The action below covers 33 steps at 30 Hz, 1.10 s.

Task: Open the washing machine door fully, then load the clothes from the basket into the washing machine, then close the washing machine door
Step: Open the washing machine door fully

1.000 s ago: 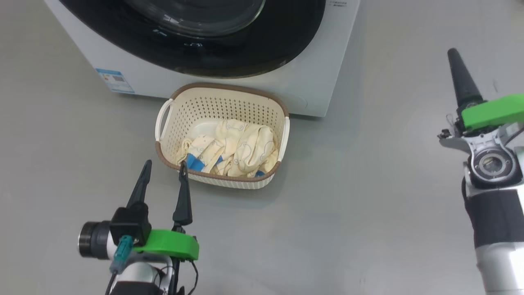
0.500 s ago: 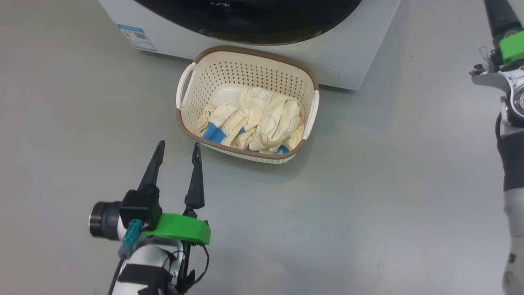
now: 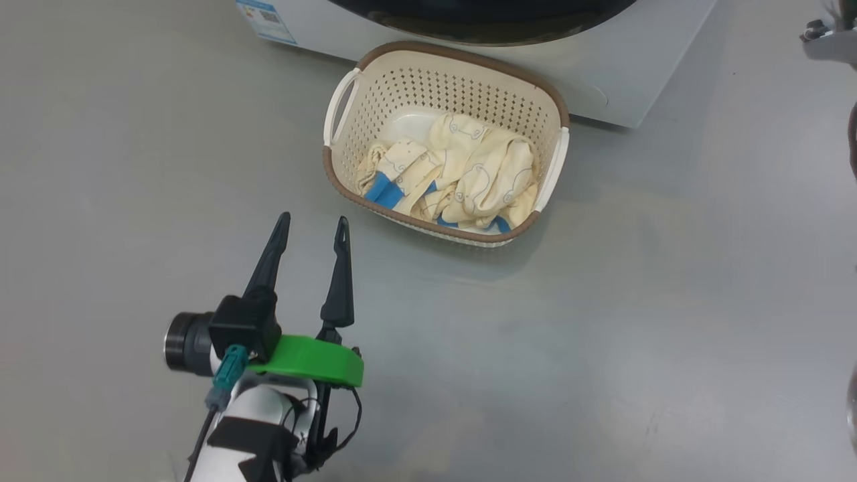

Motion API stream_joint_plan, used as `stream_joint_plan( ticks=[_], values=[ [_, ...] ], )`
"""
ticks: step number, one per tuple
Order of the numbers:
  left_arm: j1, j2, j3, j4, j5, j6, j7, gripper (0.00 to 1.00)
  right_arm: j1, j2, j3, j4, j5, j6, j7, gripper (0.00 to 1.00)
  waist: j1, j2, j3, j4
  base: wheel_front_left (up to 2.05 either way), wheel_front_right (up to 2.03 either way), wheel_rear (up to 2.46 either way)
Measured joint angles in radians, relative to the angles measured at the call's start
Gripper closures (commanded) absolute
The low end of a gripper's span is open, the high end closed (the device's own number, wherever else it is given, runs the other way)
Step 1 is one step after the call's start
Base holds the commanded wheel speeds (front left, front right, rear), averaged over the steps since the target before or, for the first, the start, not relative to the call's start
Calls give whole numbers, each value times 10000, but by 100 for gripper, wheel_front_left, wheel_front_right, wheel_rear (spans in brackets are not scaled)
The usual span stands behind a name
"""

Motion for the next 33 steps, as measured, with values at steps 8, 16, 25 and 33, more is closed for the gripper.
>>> stream_joint_plan(
  ticks=[8,16,25,33],
  values=[
    [-55,0,-84,-150,-134,44,-4,0,-1015,-146,384,744,136,0,535,100,-1,0,366,372,0,0,0],
    [-130,-4,-253,-161,-244,75,-4,0,-1740,-163,616,1425,299,0,736,100,-1,0,559,652,0,0,0],
    [-264,-8,-393,-247,-316,136,-6,0,-2328,-111,343,2370,1310,0,1252,100,-1,1,627,919,0,0,0],
    [-263,-10,-393,-326,-318,150,-6,0,-2997,71,-140,3611,1900,0,1392,100,-1,0,748,965,0,0,0]
  ],
)
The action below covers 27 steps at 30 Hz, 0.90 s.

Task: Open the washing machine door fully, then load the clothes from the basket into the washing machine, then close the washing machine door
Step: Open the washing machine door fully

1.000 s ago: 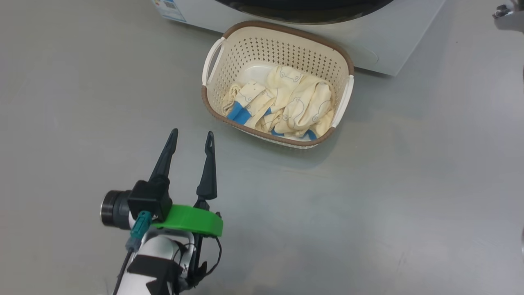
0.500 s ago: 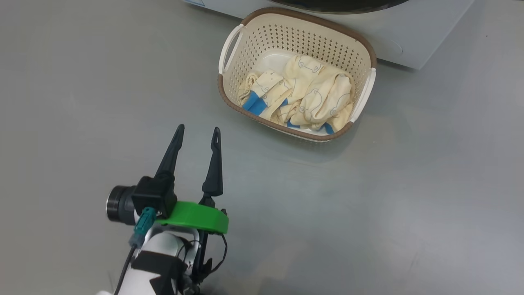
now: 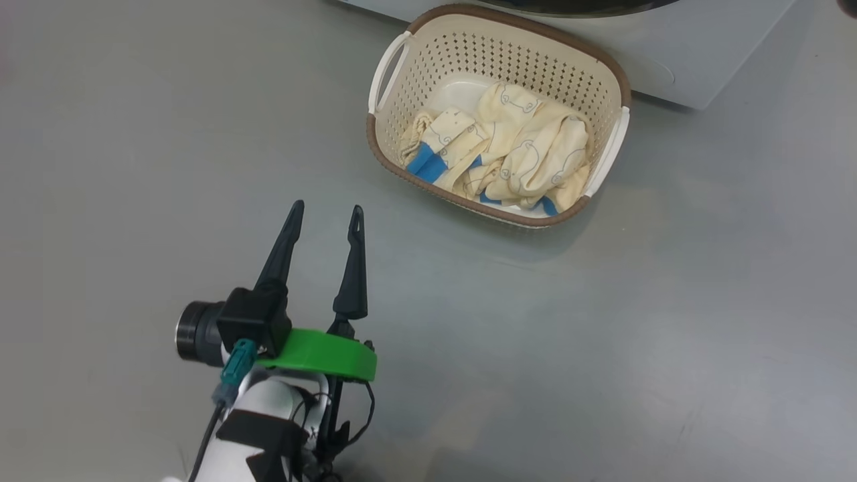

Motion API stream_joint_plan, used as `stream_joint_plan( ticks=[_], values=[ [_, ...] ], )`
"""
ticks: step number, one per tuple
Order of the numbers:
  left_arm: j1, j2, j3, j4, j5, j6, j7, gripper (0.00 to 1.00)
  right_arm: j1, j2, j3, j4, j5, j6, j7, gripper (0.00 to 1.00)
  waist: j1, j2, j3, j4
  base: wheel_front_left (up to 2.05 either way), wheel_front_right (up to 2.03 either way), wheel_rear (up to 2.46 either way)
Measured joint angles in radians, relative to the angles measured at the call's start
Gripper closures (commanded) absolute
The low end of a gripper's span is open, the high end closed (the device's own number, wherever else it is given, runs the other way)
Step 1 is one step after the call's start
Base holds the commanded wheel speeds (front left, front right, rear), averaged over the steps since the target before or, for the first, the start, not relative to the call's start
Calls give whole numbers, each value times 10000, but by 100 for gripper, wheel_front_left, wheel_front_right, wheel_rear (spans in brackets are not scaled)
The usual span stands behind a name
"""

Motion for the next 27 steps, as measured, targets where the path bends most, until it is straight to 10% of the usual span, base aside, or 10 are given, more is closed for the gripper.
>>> stream_joint_plan(
  ticks=[27],
  values=[
    [31,0,-100,-13,-96,-2,0,0,-307,31,407,1057,397,-31,1990,100,0,0,-466,-55,0,0,0]
  ],
)
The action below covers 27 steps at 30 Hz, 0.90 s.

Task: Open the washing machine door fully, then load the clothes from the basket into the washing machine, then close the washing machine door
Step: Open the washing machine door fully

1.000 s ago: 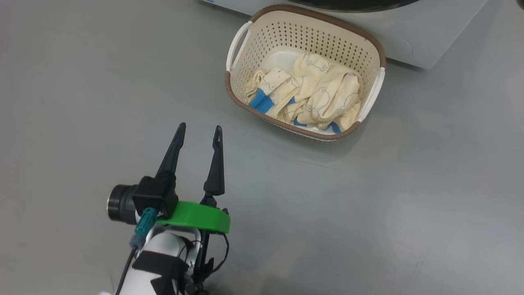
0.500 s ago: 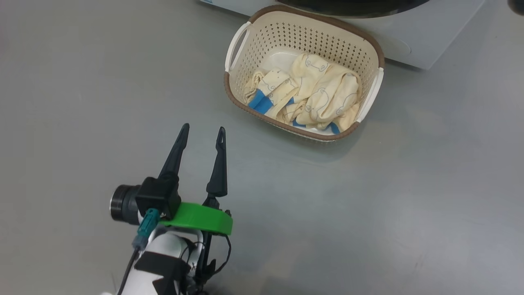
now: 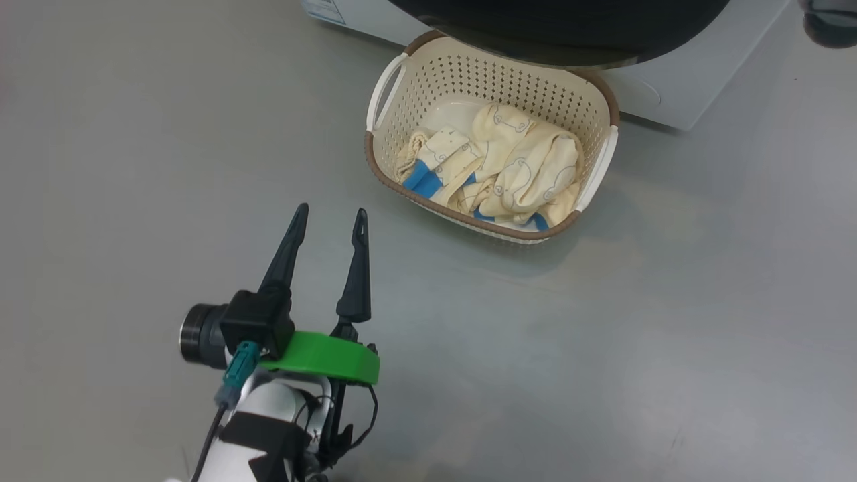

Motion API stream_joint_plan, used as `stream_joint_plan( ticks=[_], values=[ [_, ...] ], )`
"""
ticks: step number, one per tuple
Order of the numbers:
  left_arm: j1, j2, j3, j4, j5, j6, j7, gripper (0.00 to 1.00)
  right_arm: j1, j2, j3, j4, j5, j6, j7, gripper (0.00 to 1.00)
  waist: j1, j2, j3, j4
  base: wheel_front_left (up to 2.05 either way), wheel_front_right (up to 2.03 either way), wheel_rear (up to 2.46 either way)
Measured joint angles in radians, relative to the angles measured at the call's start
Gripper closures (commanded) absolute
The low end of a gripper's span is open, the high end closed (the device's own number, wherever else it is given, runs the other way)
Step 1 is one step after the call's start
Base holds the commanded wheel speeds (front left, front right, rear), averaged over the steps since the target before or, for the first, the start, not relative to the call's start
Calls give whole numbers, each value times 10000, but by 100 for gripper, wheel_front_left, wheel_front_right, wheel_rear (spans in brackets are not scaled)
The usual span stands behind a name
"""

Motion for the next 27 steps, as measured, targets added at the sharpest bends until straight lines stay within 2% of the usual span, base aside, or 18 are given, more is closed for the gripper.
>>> stream_joint_plan(
  ticks=[27],
  values=[
    [466,4,-2,71,35,-79,0,0,1756,349,249,-132,330,0,830,100,0,0,-1096,-55,0,0,0]
  ],
)
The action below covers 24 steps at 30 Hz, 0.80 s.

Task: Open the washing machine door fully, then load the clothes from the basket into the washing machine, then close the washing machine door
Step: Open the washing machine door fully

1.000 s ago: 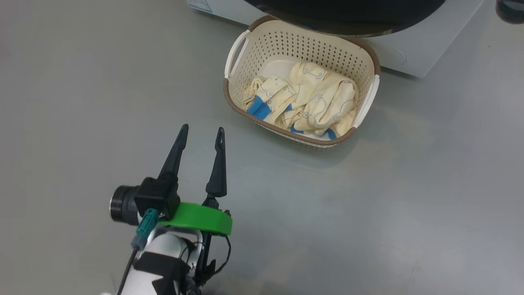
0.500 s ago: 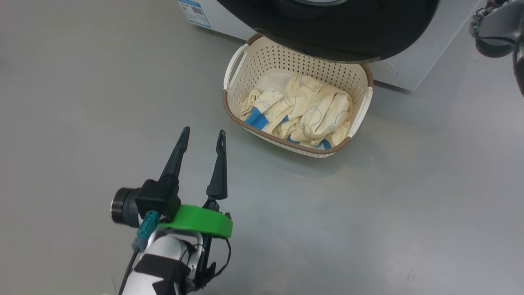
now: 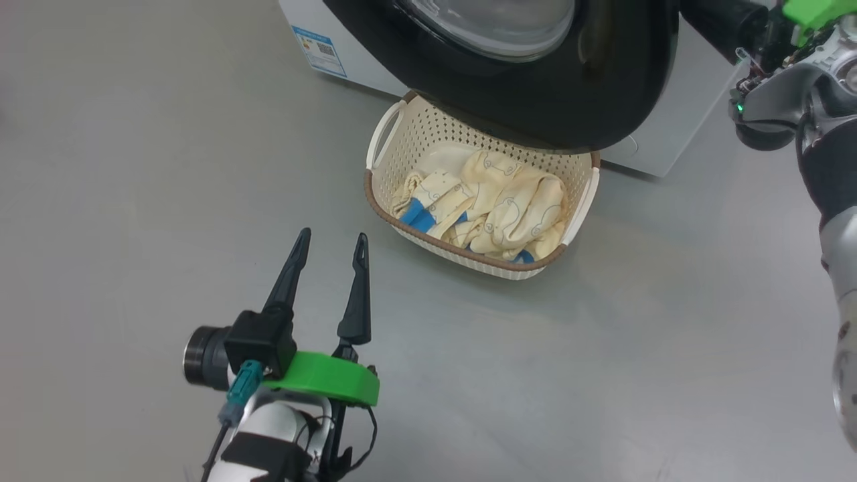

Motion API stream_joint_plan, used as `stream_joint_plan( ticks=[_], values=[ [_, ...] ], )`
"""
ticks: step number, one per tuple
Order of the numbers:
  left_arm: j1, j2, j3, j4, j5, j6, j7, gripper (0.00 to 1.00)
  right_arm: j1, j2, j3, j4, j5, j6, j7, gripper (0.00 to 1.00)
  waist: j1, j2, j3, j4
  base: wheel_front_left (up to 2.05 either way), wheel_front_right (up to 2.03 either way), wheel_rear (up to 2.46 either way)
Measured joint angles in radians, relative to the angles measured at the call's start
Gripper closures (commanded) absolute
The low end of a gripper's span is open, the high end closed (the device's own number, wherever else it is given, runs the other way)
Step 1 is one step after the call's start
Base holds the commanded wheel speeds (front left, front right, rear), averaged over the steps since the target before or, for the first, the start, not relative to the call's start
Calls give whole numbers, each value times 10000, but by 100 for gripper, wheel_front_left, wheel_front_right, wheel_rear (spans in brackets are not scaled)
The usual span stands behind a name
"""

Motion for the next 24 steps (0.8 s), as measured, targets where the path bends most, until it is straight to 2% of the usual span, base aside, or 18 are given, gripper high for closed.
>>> stream_joint_plan(
  ticks=[24],
  values=[
    [407,10,2,13,171,-82,0,0,1419,677,725,-499,351,0,802,100,0,0,-656,-22,0,0,0]
  ],
)
